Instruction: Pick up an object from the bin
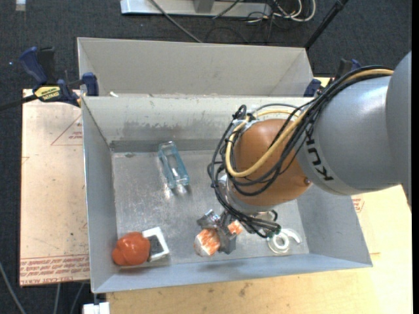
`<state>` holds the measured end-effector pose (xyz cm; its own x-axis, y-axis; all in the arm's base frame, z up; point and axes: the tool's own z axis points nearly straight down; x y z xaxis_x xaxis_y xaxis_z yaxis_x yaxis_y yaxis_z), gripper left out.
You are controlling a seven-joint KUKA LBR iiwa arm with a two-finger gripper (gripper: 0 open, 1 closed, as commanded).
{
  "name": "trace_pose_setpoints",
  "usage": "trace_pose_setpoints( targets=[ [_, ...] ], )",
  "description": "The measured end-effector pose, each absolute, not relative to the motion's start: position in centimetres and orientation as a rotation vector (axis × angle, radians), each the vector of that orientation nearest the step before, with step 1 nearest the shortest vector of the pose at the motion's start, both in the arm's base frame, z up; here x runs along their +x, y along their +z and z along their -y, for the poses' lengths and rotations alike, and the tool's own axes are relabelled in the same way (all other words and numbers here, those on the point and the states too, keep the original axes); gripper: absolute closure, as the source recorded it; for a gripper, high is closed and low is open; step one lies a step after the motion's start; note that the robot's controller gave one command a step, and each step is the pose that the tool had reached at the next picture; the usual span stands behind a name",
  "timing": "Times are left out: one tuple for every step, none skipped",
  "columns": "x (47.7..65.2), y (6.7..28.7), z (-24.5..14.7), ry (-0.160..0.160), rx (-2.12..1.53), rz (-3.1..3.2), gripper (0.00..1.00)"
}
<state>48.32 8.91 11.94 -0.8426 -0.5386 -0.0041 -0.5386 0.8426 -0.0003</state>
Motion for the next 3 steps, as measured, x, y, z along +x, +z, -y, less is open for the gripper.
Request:
trace_pose_setpoints(
  targets=[
    [48.1, 13.0, -8.9, 0.003, -0.883, -3.021, 1.0],
    [48.2, 15.0, -8.9, 0.003, -0.881, -3.018, 1.0],
    [48.3, 16.4, -8.9, 0.001, -0.879, -3.013, 1.0]
  ],
)
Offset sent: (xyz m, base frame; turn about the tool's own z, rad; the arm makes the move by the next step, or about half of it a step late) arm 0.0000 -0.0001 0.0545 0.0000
